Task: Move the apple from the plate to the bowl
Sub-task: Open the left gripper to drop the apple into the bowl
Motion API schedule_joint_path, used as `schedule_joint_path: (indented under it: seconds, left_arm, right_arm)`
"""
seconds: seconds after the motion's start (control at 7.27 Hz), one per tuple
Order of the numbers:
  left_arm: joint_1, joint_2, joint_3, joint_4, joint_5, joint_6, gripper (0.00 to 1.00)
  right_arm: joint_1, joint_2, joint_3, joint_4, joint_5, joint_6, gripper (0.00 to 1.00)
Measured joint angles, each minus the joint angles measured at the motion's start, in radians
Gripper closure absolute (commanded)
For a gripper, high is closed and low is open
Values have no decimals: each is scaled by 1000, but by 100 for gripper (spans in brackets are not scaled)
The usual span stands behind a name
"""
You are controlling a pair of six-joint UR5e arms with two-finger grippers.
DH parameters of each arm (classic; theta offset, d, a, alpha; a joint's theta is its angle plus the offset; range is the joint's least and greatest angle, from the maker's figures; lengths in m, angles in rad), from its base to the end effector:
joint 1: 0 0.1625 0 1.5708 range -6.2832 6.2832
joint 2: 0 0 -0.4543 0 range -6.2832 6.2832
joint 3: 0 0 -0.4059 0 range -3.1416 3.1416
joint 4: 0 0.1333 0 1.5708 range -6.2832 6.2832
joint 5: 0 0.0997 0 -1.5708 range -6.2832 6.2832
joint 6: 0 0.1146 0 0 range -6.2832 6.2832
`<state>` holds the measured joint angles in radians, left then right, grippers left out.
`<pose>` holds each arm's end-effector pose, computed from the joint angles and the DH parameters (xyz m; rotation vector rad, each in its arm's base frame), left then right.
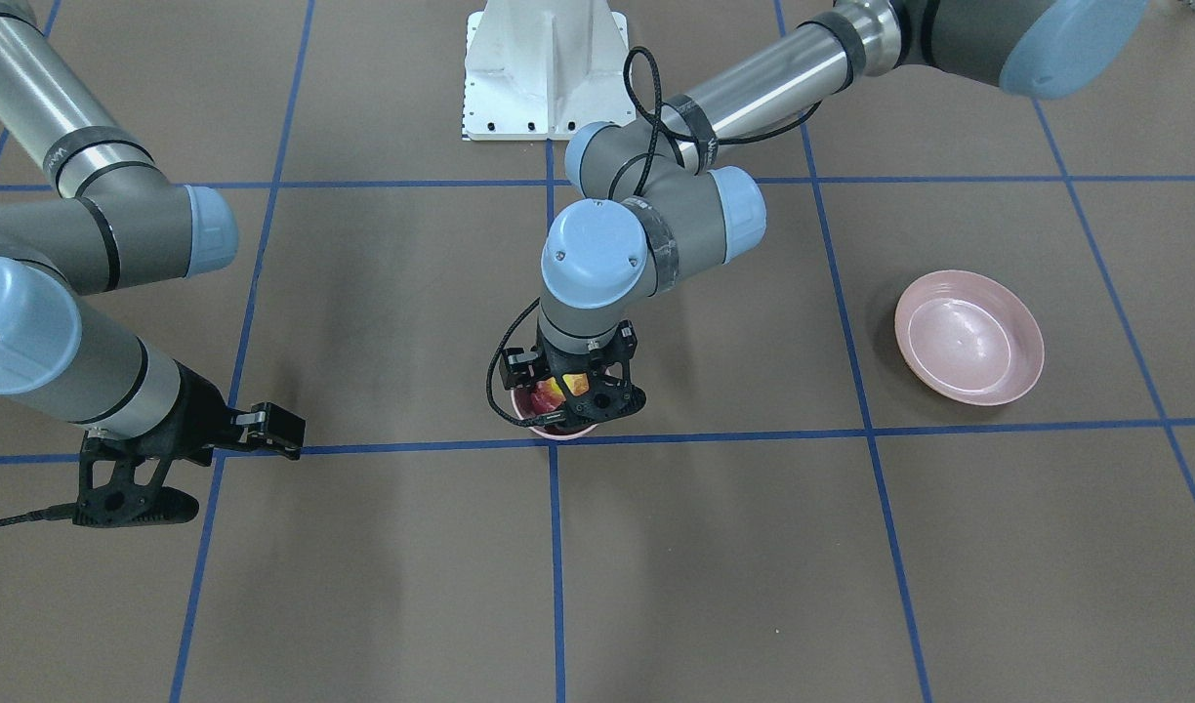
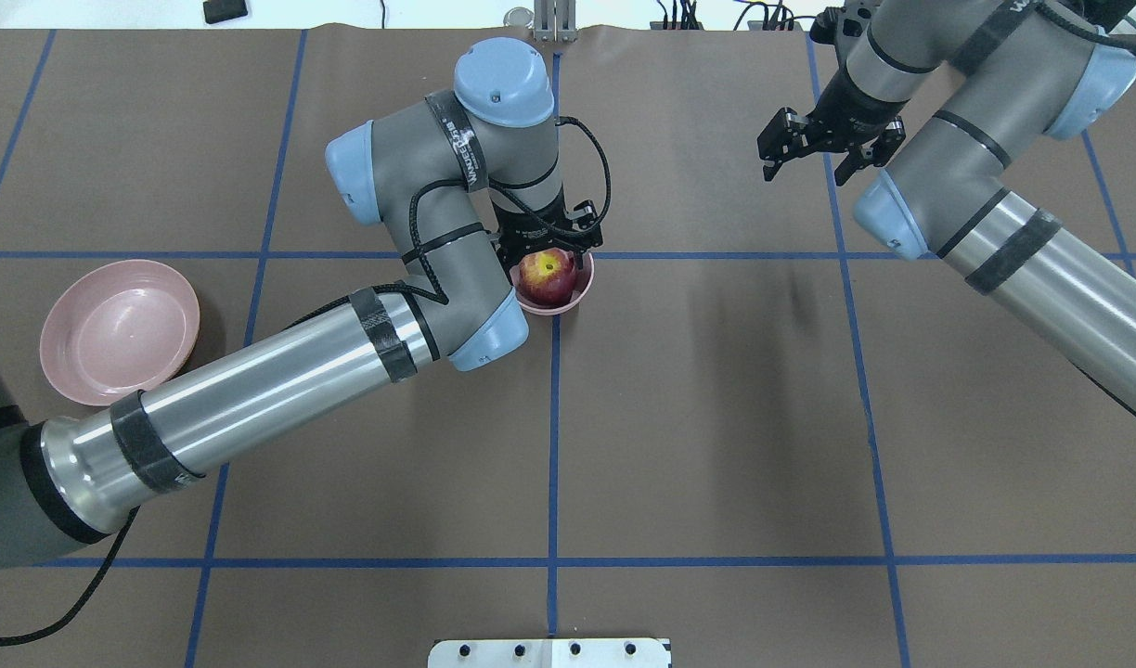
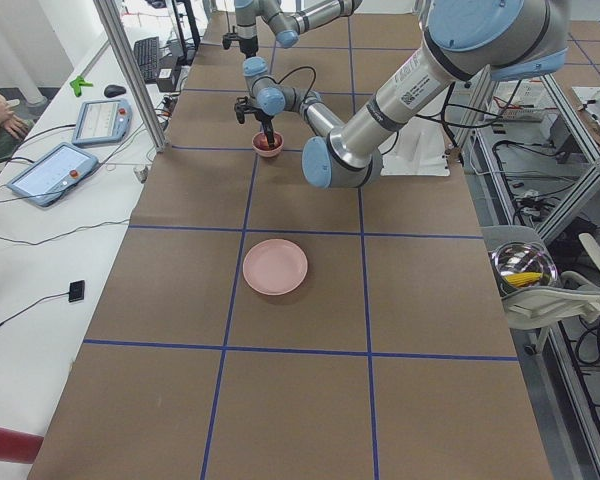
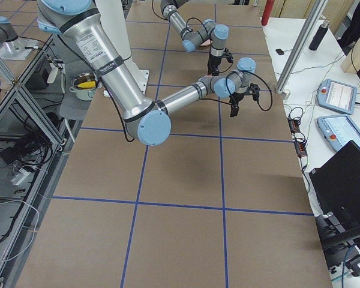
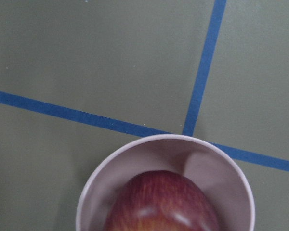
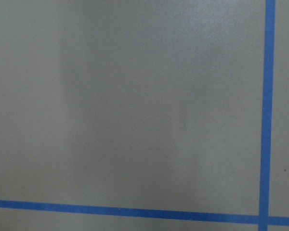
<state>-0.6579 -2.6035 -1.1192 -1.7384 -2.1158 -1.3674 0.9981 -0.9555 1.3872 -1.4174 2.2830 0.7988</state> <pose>0.6425 -0.5899 0.1764 -0.1671 0.8801 -0.2199 -0.3638 -0.6720 0.3809 -0.0045 -0.8879 0.0028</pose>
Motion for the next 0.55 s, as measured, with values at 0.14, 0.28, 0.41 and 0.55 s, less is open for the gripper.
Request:
schedule_joint_path:
  seconds: [0.14, 0.28, 0.41, 0.55]
  left_arm:
    - [-12, 7, -17, 0, -4, -13, 1]
    - [-43, 31, -52, 5, -18, -5, 1]
    - [-85, 82, -108, 12, -40, 38, 1]
    - [-136, 175, -201, 20, -55, 120, 1]
  right_arm:
    - [20, -5, 1, 0, 24, 0, 0]
    - [53, -19, 3, -1, 55, -1, 0]
    - [92, -35, 5, -7, 78, -17, 0]
    - [129, -53, 11, -41, 92, -74, 0]
